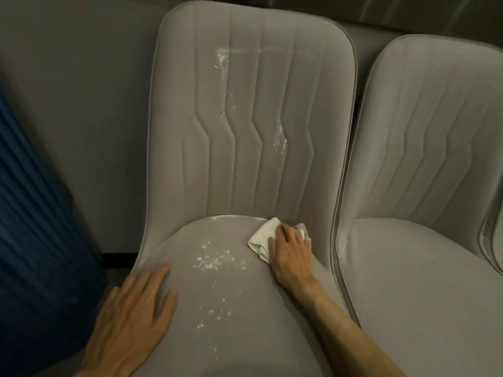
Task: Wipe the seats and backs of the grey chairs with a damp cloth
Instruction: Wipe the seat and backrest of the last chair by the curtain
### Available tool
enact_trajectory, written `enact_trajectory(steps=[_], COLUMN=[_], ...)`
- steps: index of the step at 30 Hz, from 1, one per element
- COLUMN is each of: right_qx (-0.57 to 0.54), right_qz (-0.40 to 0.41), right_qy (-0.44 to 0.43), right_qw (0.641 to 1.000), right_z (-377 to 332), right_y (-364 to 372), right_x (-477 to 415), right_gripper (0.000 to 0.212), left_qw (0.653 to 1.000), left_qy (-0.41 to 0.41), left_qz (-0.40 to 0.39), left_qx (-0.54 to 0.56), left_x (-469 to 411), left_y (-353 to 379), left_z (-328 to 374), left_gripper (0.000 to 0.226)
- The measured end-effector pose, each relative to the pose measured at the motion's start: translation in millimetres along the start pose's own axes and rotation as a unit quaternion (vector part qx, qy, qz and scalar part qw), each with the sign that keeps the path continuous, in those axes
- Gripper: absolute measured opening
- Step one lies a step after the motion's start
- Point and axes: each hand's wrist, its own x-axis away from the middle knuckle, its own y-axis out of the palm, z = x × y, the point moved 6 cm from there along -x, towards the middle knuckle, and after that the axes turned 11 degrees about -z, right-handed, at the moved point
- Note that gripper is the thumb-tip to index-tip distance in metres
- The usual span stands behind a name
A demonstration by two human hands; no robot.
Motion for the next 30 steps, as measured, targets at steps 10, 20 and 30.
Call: enact_trajectory(steps=[10,20,30], right_qx=[-0.017,-0.016,-0.025], right_qz=[0.003,-0.029,-0.067], right_qy=[-0.069,-0.112,-0.205], right_qw=[0.997,0.993,0.976], right_z=[-12.1,-53.7,-108.7], right_y=[-3.0,0.1,5.1], right_x=[-22.7,-35.7,-44.4], right_gripper=[0.051,0.050,0.048], left_qw=[1.000,1.000,1.000], left_qy=[0.004,0.000,0.003], left_qz=[0.007,0.000,0.005], left_qx=[-0.024,-0.013,0.003], left_x=[-0.9,-3.2,-1.0], left_y=[6.6,10.8,10.2], left_z=[-5.2,-8.2,-7.3], left_gripper=[0.083,0.084,0.080])
